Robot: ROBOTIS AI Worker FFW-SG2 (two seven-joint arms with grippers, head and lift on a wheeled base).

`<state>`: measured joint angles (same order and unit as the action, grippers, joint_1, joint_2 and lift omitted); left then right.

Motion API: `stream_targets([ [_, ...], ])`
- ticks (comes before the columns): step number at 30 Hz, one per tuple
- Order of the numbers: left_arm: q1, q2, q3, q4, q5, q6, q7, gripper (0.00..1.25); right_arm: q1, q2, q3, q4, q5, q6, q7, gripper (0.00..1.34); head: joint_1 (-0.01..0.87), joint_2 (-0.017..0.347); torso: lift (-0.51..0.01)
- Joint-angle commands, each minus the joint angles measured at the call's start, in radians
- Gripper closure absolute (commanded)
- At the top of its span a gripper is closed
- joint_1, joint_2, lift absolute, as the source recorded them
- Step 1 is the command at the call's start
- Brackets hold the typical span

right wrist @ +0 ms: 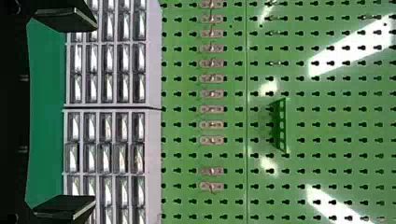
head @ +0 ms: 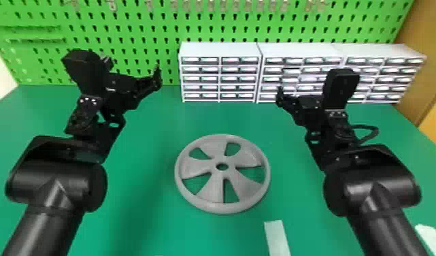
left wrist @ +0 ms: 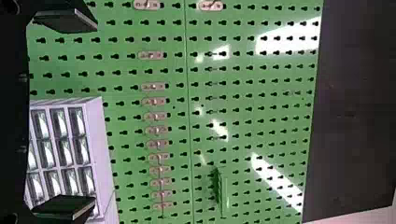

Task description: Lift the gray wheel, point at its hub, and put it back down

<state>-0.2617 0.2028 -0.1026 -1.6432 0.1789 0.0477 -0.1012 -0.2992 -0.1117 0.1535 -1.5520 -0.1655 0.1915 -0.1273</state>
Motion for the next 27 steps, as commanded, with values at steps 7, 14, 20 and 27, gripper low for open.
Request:
stream_targets([
  [7, -0.051, 0.072, -0.069, 0.029, 0.039, -0.015, 0.002, 0.0, -0.005, -0.014, -0.006, 0.003, -0.005, -0.014, 0.0, 0.01, 0.692, 0.048, -0.088],
  [14, -0.087, 0.107, -0.121, 0.048, 0.082, -0.017, 0.008, 0.0, -0.011, -0.019, -0.009, 0.003, 0.0, -0.011, 0.0, 0.01, 0.692, 0.048, -0.088],
  [20, -0.068, 0.095, -0.101, 0.046, 0.086, -0.015, 0.008, 0.0, -0.006, -0.016, -0.011, 0.003, 0.001, -0.003, 0.0, 0.01, 0.692, 0.048, -0.088],
  [27, -0.044, 0.063, -0.054, 0.04, 0.062, -0.015, 0.008, 0.0, -0.012, -0.016, -0.005, 0.003, 0.001, -0.001, 0.0, 0.01, 0.692, 0.048, -0.088],
])
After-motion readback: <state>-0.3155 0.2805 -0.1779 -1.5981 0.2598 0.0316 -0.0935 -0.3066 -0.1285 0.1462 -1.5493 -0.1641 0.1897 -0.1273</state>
